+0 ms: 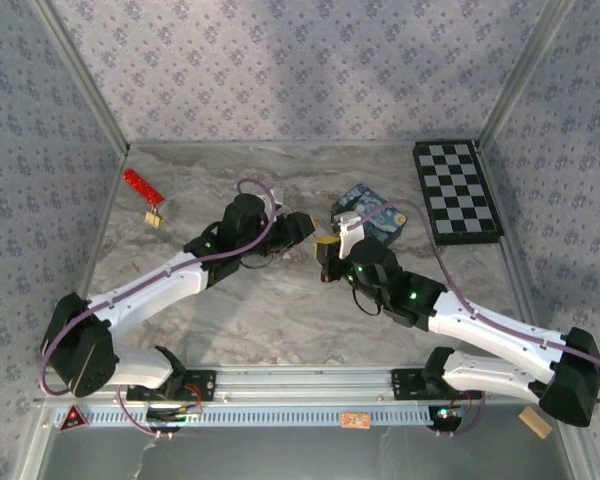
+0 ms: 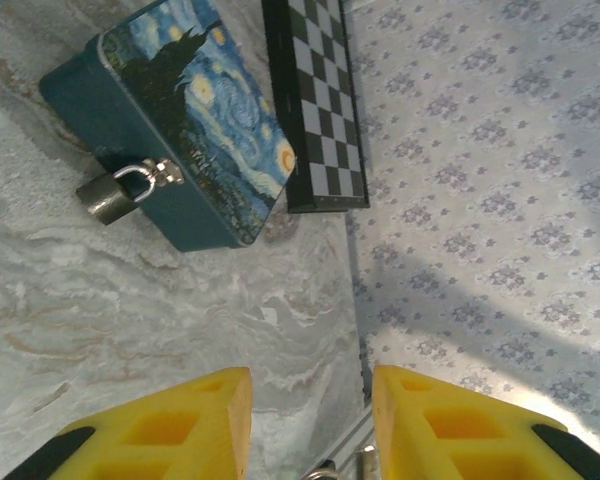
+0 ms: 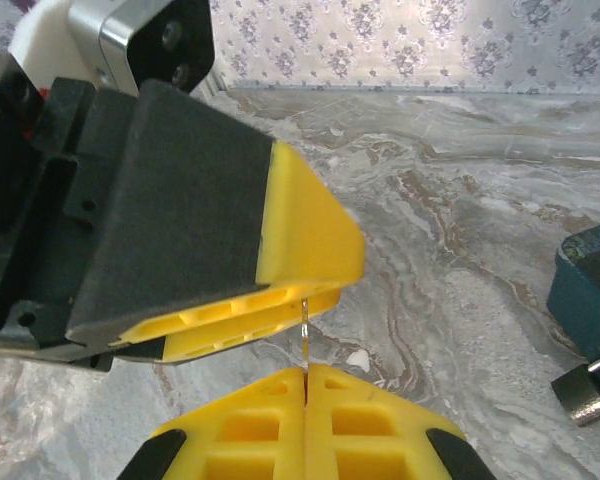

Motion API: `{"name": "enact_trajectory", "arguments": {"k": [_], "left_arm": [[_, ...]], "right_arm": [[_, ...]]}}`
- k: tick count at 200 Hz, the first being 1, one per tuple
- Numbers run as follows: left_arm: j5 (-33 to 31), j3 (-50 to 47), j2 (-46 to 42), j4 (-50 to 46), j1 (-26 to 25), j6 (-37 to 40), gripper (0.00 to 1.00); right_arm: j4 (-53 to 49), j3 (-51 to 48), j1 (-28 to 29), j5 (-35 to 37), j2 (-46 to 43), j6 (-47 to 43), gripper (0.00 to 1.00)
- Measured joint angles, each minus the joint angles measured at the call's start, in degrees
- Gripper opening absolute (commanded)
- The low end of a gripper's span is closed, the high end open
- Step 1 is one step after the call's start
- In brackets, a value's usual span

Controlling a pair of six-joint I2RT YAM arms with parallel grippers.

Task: Unlock the padlock with the key

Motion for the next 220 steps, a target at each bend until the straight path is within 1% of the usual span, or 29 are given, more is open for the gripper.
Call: {"name": "enact_trajectory", "arguments": {"k": [36,60,84,168,200,213,220], "left_arm": [[0.8,0.3,0.5,-0.1,0.0,0.0,0.31],[1.4,0.4,0.9,0.0,0.0,0.0,0.27],[1.4,0.6,0.9,0.0,0.0,-0.1,0.23],[1.6,0.7,1.9,-0.2,0.0,-0.2,0.13],[1.6,1.0,2.0,-0.2,0.0,-0.2,0.13],[1.8,1.0,2.0,-0.2,0.0,-0.2,0.2],[1.9,1.0,2.0,-0.2,0.0,-0.2,0.22]], "right_arm": [[0.0,0.0,0.0,0.2,0.9,-0.2,0.0],[0.0,0.0,0.0,0.2,1.9,-0.3,0.0],[0.1,0.0,0.0,0.3,2.4,-0.5,0.0],[0.7,0.0,0.4,0.5,3.0,-1.4,0.0],[0.9,0.0,1.6,2.0,3.4,-3.0,0.0],[0.9,0.0,2.7,3.5,3.6,-4.3,0.0],[0.9,0.0,3.5,4.5,3.8,-5.2,0.0]]}}
